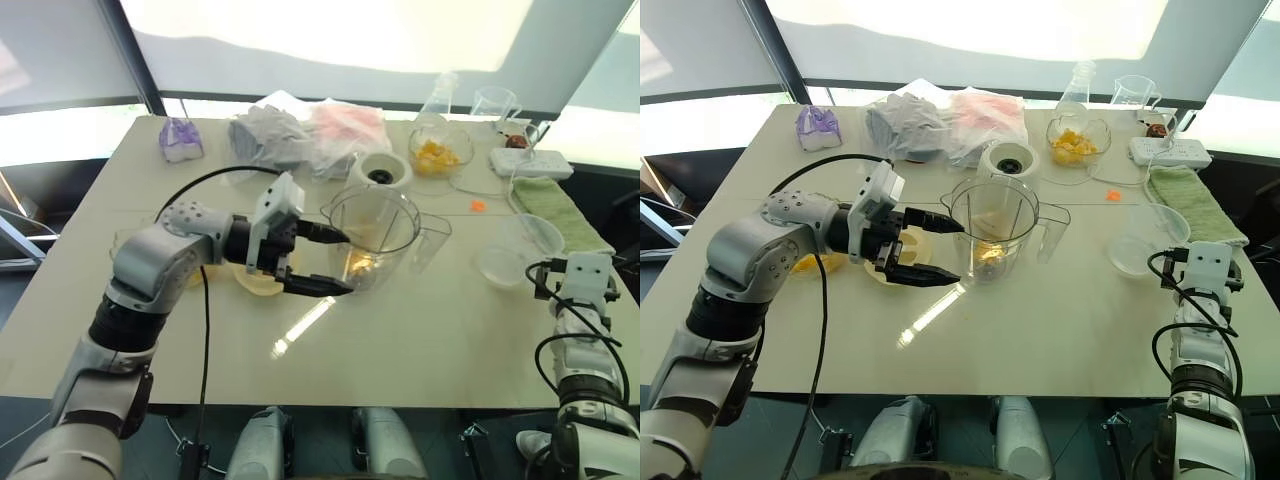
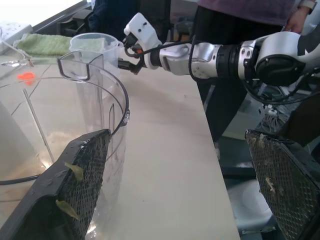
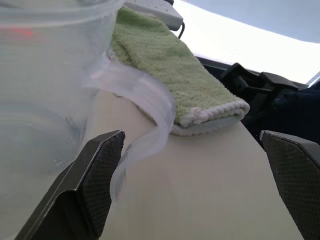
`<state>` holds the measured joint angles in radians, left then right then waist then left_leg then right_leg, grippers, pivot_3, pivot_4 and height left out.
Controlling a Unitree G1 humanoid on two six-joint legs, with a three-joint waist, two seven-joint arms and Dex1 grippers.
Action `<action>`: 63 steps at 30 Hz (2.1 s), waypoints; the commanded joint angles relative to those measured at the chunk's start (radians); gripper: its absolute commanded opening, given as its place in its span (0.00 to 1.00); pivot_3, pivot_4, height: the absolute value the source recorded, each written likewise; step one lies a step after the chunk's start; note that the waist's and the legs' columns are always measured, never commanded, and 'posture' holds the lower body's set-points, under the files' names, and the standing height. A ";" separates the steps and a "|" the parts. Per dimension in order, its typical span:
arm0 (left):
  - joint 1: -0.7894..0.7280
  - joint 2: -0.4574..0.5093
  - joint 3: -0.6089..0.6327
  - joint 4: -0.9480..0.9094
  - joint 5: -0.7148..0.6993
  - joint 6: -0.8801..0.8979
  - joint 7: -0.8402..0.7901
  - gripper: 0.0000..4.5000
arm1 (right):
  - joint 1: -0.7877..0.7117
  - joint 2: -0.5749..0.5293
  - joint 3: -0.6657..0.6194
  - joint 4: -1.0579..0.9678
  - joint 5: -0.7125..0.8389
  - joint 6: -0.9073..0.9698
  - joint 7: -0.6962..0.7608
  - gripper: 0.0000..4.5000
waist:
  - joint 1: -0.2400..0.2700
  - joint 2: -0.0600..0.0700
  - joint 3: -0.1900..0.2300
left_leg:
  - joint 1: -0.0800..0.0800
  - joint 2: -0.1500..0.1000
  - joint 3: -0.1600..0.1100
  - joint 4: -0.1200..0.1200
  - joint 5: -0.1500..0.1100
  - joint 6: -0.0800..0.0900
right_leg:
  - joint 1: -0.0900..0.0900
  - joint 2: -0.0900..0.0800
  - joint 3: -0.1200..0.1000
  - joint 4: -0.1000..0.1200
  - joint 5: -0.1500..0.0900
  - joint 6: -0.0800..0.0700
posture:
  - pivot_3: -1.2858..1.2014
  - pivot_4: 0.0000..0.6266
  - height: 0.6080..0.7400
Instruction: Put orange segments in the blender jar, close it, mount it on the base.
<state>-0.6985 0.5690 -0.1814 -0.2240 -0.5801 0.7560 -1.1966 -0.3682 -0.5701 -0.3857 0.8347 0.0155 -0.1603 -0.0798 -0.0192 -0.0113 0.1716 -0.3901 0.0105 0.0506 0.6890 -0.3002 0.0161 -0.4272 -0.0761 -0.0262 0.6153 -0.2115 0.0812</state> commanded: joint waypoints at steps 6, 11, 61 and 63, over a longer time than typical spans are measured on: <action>0.006 0.012 0.007 -0.038 -0.008 -0.015 0.000 1.00 | -0.035 -0.028 0.012 0.044 0.009 -0.058 -0.002 0.23 | 0.001 0.000 0.000 | 0.000 0.000 0.000 -0.001 0.000 0.000 | 0.000 0.000 0.000 -0.001 0.000 0.000 | 0.52 0.24 1.00; 0.007 0.018 0.007 -0.039 -0.008 -0.013 0.001 1.00 | -0.047 -0.030 0.022 0.071 0.011 -0.070 0.005 0.01 | 0.006 0.000 0.000 | 0.000 0.000 0.000 -0.001 0.000 0.000 | 0.000 0.000 0.000 -0.001 0.000 0.000 | 0.52 0.24 1.00; -0.186 0.080 0.098 0.448 0.153 -0.264 -0.059 1.00 | -0.262 -0.207 0.188 -0.825 0.157 0.322 0.588 0.01 | 0.007 0.004 0.004 | -0.002 -0.001 0.001 -0.005 0.000 0.000 | -0.004 -0.001 -0.001 -0.002 0.001 0.005 | 0.52 0.24 1.00; -0.181 0.078 0.099 0.434 0.148 -0.258 -0.054 1.00 | -0.259 -0.214 0.202 -0.827 0.138 0.306 0.604 0.01 | 0.007 0.004 0.004 | -0.002 0.000 0.001 -0.005 0.000 0.000 | -0.004 -0.001 -0.001 -0.002 0.001 0.005 | 0.52 0.24 1.00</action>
<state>-0.8610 0.6446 -0.1226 0.2423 -0.4238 0.4990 -1.2565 -0.6031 -0.7606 -0.1654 0.0573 0.1631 0.1794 0.5160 -0.0121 -0.0076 0.1752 -0.3921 0.0100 0.0518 0.6838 -0.3002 0.0162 -0.4308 -0.0772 -0.0269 0.6137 -0.2103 0.0863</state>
